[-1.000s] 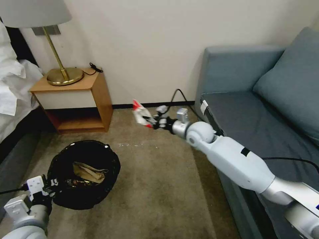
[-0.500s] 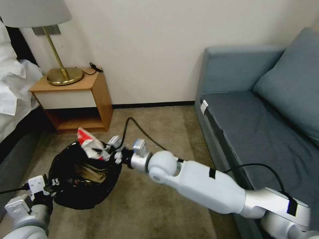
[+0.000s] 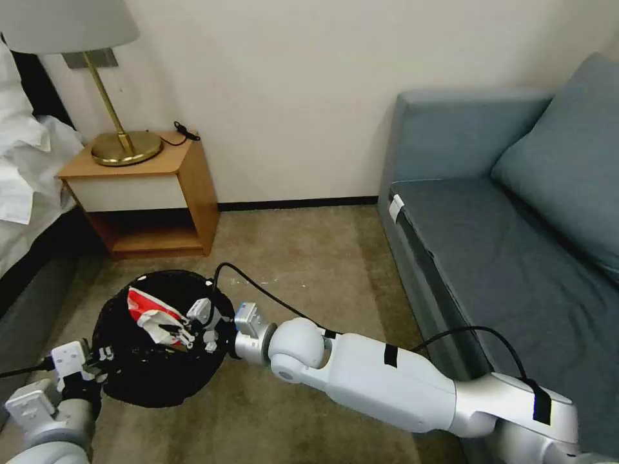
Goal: Pick up the trash bin, then pick up the garbage on the floor and place it into the trash bin.
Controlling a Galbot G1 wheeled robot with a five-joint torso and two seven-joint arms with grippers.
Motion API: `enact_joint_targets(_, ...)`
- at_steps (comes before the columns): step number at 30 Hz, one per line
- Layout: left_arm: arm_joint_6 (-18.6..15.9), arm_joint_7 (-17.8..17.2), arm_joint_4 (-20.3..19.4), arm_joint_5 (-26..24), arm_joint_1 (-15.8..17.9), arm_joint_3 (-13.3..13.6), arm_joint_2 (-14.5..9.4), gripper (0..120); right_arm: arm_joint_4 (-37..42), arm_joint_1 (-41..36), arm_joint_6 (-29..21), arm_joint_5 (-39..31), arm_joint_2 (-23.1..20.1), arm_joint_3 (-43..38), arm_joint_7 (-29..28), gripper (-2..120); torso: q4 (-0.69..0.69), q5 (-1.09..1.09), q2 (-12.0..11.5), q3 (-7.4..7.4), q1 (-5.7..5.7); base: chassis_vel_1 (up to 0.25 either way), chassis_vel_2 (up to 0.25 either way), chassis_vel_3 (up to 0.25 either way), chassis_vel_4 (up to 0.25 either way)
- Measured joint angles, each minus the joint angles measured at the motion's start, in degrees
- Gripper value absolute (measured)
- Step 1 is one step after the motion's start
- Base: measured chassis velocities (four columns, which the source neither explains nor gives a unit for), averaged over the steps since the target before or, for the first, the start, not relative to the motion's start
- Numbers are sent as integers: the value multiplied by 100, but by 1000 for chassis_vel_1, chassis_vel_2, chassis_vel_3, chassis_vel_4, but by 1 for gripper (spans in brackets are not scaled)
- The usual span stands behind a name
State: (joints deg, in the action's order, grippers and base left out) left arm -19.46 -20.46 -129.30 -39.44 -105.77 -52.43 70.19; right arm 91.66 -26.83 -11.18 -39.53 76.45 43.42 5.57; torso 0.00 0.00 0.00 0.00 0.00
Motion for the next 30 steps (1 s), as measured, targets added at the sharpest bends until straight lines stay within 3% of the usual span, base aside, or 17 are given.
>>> enact_joint_targets(6,2,0,-25,-1,-11,-5,-3,3,18,56,8,-21,-47,-32,-15,26,0,0,0,0,0,0,0,0,0)
enact_joint_targets(15,5,-2,-46,-3,-14,-7,2,3,-76,189,51,-79,-50,-27,-80,65,0,0,0,0,0,0,0,0,0)
enact_joint_targets(23,5,-2,-45,-4,-11,-1,5,3,19,232,83,-73,-180,-92,-42,90,0,1,0,0,0,0,0,0,0)
enact_joint_targets(25,5,-6,-7,-28,-8,0,-5,3,151,207,245,-95,-311,-271,-18,98,0,1,0,0,0,0,0,0,0)
enact_joint_targets(28,5,-15,40,-68,-10,-23,-27,3,266,111,481,-107,-406,-490,-22,99,0,0,0,0,0,0,0,0,0)
enact_joint_targets(30,5,-31,101,-152,-21,-69,-58,3,349,-82,1077,-12,-483,-828,-244,100,0,1,0,0,0,0,0,0,0)
